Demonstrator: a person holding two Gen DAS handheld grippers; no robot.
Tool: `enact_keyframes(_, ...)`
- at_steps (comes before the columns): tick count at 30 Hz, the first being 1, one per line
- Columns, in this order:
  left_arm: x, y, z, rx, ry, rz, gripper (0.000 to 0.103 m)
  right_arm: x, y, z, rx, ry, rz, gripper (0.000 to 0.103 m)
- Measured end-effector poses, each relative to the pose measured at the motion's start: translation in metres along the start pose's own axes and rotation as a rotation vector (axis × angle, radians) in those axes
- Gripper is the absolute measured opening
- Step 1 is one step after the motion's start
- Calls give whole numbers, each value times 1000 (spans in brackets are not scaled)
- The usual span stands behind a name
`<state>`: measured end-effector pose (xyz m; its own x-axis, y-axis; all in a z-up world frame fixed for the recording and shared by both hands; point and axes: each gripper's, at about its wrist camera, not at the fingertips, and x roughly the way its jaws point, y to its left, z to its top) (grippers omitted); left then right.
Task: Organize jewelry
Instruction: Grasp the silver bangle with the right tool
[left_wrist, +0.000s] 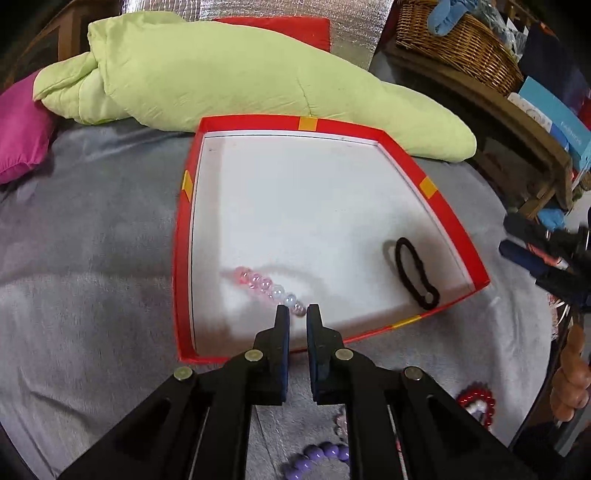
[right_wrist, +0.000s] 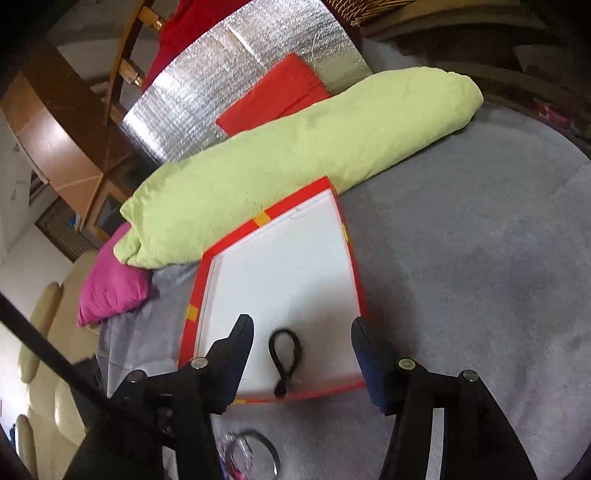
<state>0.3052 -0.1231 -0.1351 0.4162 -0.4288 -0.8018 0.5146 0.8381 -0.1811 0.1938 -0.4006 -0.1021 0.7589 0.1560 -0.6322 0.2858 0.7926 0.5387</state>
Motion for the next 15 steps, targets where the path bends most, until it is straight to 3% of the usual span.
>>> enact_keyframes(4,-13,1,0,-8,-18,45,11,-10,-5,-9,-35,47,0,57)
enact_keyframes(10,-56,0,-12,37,-97,103,42,-13,-3,-28,-71,148,47,57)
enact_keyframes(15,-75,9,-35,54,-106,145,52,-5,9,-53,-104,255,82,57)
